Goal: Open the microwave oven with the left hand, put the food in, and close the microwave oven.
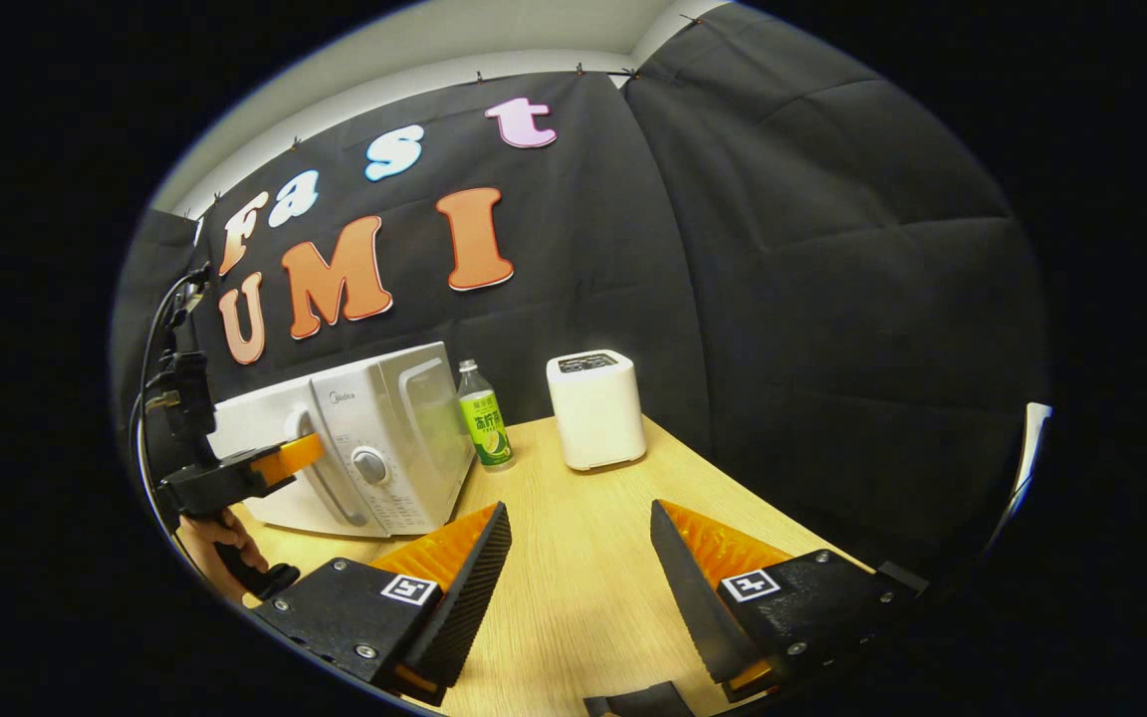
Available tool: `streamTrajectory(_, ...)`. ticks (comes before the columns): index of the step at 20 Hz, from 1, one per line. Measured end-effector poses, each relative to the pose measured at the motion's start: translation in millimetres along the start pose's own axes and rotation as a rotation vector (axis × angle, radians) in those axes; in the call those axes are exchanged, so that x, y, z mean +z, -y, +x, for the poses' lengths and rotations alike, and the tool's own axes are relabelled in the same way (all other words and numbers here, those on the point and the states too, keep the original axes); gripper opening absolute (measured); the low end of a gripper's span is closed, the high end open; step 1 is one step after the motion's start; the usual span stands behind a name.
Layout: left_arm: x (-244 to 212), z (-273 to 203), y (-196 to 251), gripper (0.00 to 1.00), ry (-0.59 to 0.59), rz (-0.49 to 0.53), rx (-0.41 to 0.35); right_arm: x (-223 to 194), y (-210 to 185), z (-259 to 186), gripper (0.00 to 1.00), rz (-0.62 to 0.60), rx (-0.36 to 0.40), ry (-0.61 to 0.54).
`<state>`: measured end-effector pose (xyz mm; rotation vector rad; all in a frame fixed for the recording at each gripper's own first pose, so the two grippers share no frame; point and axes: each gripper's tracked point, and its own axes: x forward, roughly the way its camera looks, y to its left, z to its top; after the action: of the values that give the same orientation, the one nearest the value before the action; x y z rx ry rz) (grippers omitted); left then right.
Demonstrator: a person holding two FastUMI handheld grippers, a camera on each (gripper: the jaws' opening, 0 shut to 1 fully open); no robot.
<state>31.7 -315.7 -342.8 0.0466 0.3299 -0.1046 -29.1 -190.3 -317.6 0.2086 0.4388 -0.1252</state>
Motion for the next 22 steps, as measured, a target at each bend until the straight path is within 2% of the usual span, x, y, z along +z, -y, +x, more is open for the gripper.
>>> streamTrajectory(5,-4.0,-36.1,-5.8,0.07,-0.025,0.004,-0.086,0.2,-17.5,-5.6,0.88,0.062,0.046,-0.017)
streamTrajectory(6,-2.3,-46.9,-7.6,0.10,-0.022,0.003,-0.108,0.3,-21.3,-8.1,0.87,0.063,0.051,-0.016)
streamTrajectory(9,-2.7,-82.3,-17.4,0.07,-0.007,-0.014,-0.170,-5.8,-32.4,-14.5,0.87,0.042,0.056,-0.032)
streamTrajectory(11,-1.4,-102.0,-28.2,0.04,-0.001,-0.003,-0.189,-8.1,-42.9,-21.6,0.87,0.044,0.074,-0.046)
streamTrajectory(12,-1.0,-112.6,-34.3,0.07,0.006,-0.008,-0.195,-9.8,-48.4,-24.5,0.87,0.046,0.084,-0.055)
streamTrajectory(14,-0.7,-130.5,-45.2,0.04,0.010,-0.012,-0.210,-15.1,-58.3,-31.5,0.87,0.040,0.099,-0.071)
streamTrajectory(22,0.1,-205.6,-111.7,0.12,0.066,0.006,-0.239,-40.4,-97.1,-56.3,0.88,-0.019,0.131,-0.140)
